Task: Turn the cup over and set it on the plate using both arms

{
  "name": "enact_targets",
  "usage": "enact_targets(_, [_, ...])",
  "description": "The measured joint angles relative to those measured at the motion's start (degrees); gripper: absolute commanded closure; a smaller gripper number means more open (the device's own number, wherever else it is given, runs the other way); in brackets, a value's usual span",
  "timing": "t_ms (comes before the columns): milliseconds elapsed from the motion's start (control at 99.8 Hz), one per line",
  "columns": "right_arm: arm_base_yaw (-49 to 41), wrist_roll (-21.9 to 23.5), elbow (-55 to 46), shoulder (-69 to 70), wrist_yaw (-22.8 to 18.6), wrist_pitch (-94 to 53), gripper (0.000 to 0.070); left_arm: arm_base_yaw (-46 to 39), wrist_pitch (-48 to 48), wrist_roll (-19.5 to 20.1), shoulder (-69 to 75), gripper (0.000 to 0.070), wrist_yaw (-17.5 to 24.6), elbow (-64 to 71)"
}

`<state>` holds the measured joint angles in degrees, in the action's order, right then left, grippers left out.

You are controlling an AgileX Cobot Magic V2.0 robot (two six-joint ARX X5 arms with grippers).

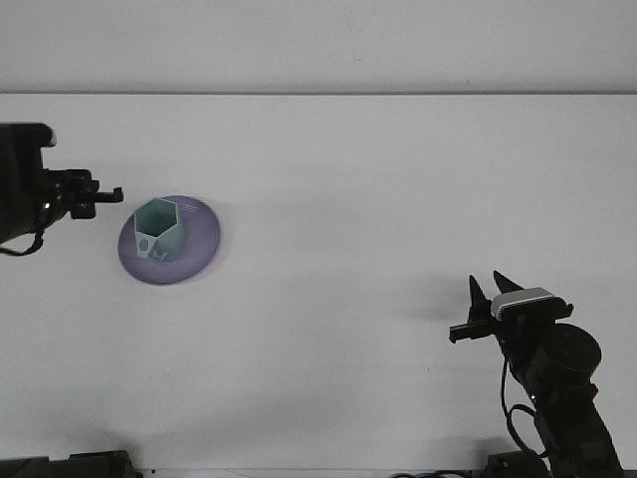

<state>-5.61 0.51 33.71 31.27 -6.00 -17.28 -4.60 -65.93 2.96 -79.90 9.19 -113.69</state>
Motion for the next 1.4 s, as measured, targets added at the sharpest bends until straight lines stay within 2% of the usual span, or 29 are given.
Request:
enact_targets(170, [0.04,0.00,0.00,-0.44,0.02,-0.46,0.0700,0.00,10.08,0.83,14.40,0.0688,0.02,16.35])
enact_targets(361, [0.04,0.00,-1.73,-5.05,1.33,-0.26,0.0700,0.04,34.38,0.72,34.29,0.0688,0.04,47.15])
enact_targets(481, [0.04,0.00,-6.05,-11.23,1.36,2.34,0.0699,0.85,50.69,0.48,48.02,0.0688,1.55,67.12])
enact_targets(591, [0.07,-0.02,-9.25,-15.69,1.44,5.70,0.0699,0.98,62.36,-1.57,59.12,0.0688,1.57,82.51])
enact_targets(732, [0.04,-0.09,-9.44,-16.04,2.75,6.88,0.0699,0.98,64.06,-5.20,64.26,0.0688,-0.61,92.24])
enact_targets(902, [0.04,-0.04,-9.44,-16.04,5.70,6.27,0.0699,0.98,69.37,-8.48,64.19,0.0687,-0.90,92.19])
enact_targets(1404, [0.04,-0.07,-9.44,-16.02,5.86,6.45,0.0699,0.98,69.81,-9.77,64.54,0.0687,-0.92,91.25])
